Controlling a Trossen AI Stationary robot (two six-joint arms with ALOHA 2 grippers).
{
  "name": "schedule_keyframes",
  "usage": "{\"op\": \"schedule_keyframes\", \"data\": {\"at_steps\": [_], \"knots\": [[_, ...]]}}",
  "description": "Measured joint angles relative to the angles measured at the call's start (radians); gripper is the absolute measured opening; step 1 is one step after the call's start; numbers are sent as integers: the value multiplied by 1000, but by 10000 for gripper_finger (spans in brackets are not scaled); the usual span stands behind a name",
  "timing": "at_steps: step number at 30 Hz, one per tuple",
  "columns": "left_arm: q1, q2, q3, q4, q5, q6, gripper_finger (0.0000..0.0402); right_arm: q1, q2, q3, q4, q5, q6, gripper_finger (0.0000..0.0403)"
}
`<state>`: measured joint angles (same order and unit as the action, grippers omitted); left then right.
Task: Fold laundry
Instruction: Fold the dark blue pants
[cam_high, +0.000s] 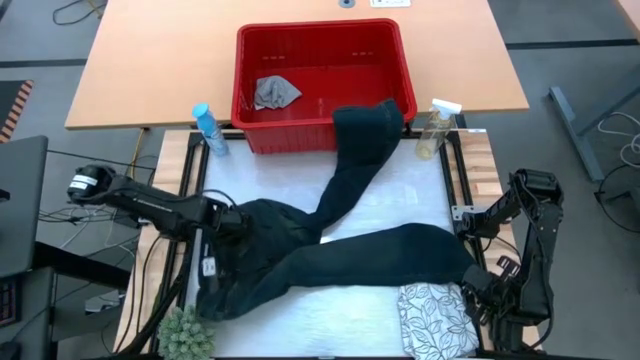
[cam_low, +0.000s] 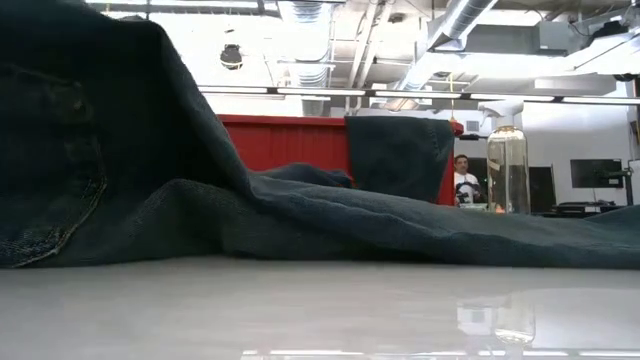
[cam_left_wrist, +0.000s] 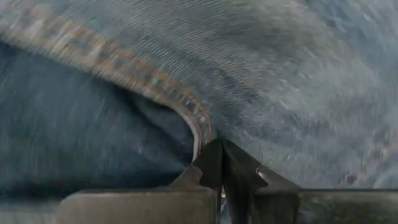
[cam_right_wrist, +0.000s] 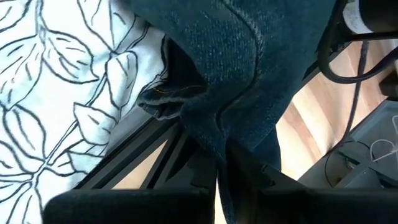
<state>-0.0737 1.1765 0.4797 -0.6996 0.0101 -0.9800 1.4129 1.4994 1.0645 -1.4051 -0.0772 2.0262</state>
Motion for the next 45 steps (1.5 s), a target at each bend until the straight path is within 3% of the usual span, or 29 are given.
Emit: {"op": "schedule_keyframes", "data": {"at_steps": [8, 11, 15, 25, 28, 35, 41, 45], "knots": [[207, 5, 16, 7, -222, 60, 0, -22, 5, -4, -12, 9, -16, 59], [266, 5, 38, 12, -263, 60, 0, -22, 4, -4, -14, 11, -16, 59], [291, -1, 105, 19, -198, 87, 0, -22, 4, -3, -15, 11, 7, 59], [218, -5, 385, 4, -7, 220, 0, -27, 1, -2, 12, 77, 39, 59], [185, -6, 403, -18, -14, 243, 0, -40, 0, 0, 58, 126, -7, 59], [152, 19, 398, -143, -145, 239, 0, -112, -3, 67, 98, 135, -159, 59], [152, 58, 398, -133, -146, 273, 0, -197, -32, 157, 94, 142, -298, 59], [152, 89, 398, -118, -128, 310, 0, -290, -63, 221, 122, 209, -426, 59]]}}
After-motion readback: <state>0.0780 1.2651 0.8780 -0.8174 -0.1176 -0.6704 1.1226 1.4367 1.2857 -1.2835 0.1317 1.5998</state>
